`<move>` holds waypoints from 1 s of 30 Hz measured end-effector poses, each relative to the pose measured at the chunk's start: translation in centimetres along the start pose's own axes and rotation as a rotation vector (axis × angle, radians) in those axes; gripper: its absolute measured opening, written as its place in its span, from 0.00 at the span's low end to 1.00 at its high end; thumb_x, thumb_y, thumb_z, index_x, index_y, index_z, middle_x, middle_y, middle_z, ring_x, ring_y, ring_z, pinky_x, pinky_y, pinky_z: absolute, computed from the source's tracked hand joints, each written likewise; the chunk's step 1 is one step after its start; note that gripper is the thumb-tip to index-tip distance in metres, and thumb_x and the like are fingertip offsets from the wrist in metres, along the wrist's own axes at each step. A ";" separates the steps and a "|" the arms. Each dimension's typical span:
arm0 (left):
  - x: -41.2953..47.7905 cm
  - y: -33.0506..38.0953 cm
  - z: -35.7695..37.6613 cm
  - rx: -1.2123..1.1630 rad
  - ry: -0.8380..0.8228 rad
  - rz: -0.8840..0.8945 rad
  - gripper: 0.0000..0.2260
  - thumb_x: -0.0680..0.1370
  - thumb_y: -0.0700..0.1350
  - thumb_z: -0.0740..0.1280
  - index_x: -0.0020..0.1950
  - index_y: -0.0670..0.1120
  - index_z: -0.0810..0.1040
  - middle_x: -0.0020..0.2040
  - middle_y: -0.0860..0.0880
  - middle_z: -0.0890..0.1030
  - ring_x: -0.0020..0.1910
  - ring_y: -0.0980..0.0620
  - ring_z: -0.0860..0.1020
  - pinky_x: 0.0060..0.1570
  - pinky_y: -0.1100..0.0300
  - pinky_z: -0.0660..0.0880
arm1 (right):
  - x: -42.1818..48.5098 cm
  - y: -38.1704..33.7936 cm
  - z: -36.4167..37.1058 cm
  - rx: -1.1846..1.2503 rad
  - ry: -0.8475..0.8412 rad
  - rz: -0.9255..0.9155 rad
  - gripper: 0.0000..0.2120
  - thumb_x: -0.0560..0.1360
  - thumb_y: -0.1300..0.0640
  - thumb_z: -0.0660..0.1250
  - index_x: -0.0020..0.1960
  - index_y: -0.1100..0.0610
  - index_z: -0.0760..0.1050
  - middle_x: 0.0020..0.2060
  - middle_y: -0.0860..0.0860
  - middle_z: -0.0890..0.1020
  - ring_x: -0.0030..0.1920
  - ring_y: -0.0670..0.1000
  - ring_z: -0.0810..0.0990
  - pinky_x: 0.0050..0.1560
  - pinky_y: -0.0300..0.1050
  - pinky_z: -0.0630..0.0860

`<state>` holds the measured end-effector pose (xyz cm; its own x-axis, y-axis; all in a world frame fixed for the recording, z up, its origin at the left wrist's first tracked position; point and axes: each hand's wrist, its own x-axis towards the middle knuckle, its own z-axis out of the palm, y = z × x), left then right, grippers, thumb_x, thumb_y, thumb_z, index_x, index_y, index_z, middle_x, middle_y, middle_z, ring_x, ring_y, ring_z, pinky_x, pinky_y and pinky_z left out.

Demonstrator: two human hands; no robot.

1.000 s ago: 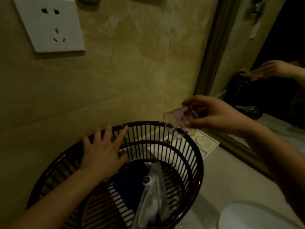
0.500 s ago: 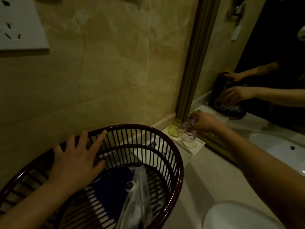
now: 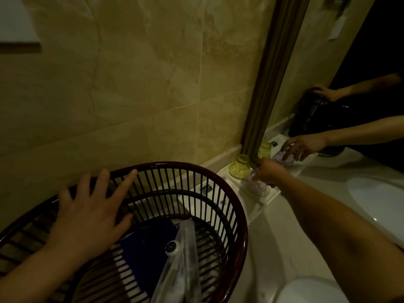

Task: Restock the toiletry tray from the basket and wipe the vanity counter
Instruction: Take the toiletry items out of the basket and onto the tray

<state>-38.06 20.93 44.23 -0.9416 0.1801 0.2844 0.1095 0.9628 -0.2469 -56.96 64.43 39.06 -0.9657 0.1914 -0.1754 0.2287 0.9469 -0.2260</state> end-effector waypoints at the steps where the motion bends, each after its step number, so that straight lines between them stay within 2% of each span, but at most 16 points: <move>1: 0.0 0.0 0.0 0.002 -0.001 -0.002 0.38 0.70 0.65 0.55 0.78 0.53 0.56 0.67 0.34 0.70 0.59 0.30 0.68 0.46 0.31 0.68 | 0.2 0.1 0.3 -0.035 0.008 -0.027 0.15 0.72 0.53 0.71 0.55 0.54 0.71 0.36 0.50 0.76 0.33 0.51 0.79 0.19 0.38 0.68; 3: 0.0 0.0 0.1 0.003 -0.009 -0.005 0.38 0.70 0.65 0.56 0.79 0.53 0.56 0.67 0.34 0.70 0.59 0.30 0.68 0.45 0.31 0.68 | 0.5 0.5 0.7 -0.095 0.033 -0.062 0.18 0.73 0.52 0.70 0.60 0.55 0.72 0.40 0.51 0.75 0.37 0.53 0.78 0.24 0.40 0.68; 7: 0.1 0.0 0.1 0.015 -0.025 -0.014 0.39 0.70 0.65 0.56 0.79 0.53 0.54 0.68 0.34 0.69 0.59 0.30 0.68 0.46 0.31 0.68 | 0.9 0.9 1.4 -0.086 0.040 -0.011 0.24 0.72 0.51 0.69 0.65 0.57 0.70 0.51 0.57 0.81 0.47 0.58 0.82 0.37 0.47 0.75; 12: 0.0 0.2 0.1 0.007 -0.012 -0.008 0.39 0.70 0.65 0.56 0.79 0.53 0.55 0.68 0.33 0.69 0.59 0.30 0.67 0.47 0.31 0.67 | 1.2 1.5 2.1 -0.086 0.056 0.016 0.22 0.75 0.49 0.66 0.63 0.61 0.71 0.54 0.60 0.81 0.51 0.61 0.82 0.48 0.51 0.80; 18: 0.1 0.1 0.2 0.027 -0.012 -0.002 0.40 0.69 0.65 0.56 0.79 0.51 0.55 0.67 0.32 0.69 0.58 0.29 0.68 0.47 0.30 0.67 | 1.4 1.9 2.9 0.047 0.029 0.065 0.26 0.70 0.50 0.73 0.64 0.58 0.73 0.56 0.60 0.80 0.56 0.62 0.79 0.56 0.52 0.77; 21: 0.1 0.1 0.4 0.024 0.001 -0.001 0.40 0.69 0.65 0.56 0.79 0.51 0.56 0.67 0.32 0.69 0.58 0.29 0.68 0.46 0.29 0.67 | 1.3 2.1 3.1 0.042 0.040 0.054 0.25 0.70 0.50 0.72 0.65 0.58 0.73 0.57 0.60 0.80 0.57 0.61 0.79 0.56 0.52 0.76; 24: 0.1 0.0 0.5 0.020 0.025 0.008 0.40 0.69 0.65 0.56 0.79 0.51 0.56 0.67 0.31 0.69 0.58 0.29 0.68 0.46 0.29 0.66 | 1.1 2.4 3.1 0.027 0.058 0.042 0.31 0.70 0.47 0.72 0.69 0.57 0.69 0.63 0.61 0.75 0.61 0.63 0.76 0.58 0.55 0.74; 26: 0.1 0.0 0.6 0.021 0.033 0.011 0.40 0.68 0.65 0.56 0.79 0.50 0.56 0.67 0.31 0.69 0.58 0.29 0.67 0.46 0.30 0.66 | 0.9 2.5 3.1 -0.073 0.086 0.013 0.28 0.72 0.46 0.70 0.67 0.58 0.70 0.65 0.61 0.72 0.62 0.63 0.74 0.58 0.54 0.73; 28: 0.0 0.0 0.7 0.023 0.033 0.012 0.41 0.68 0.65 0.56 0.79 0.50 0.56 0.67 0.31 0.69 0.58 0.29 0.67 0.46 0.30 0.66 | 0.6 2.3 2.7 -0.154 0.147 -0.016 0.22 0.75 0.47 0.67 0.63 0.59 0.71 0.62 0.62 0.73 0.58 0.62 0.76 0.54 0.50 0.74; 30: 0.0 0.0 0.7 0.024 0.030 0.005 0.40 0.68 0.65 0.56 0.79 0.51 0.55 0.67 0.32 0.69 0.59 0.29 0.67 0.46 0.30 0.67 | 0.0 1.5 2.0 -0.143 0.218 -0.037 0.20 0.75 0.49 0.67 0.61 0.60 0.72 0.58 0.62 0.74 0.52 0.62 0.78 0.50 0.50 0.76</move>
<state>-38.30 20.82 43.56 -0.9311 0.1910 0.3108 0.1061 0.9569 -0.2702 -56.35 65.32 36.78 -0.9803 0.1926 0.0446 0.1882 0.9782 -0.0876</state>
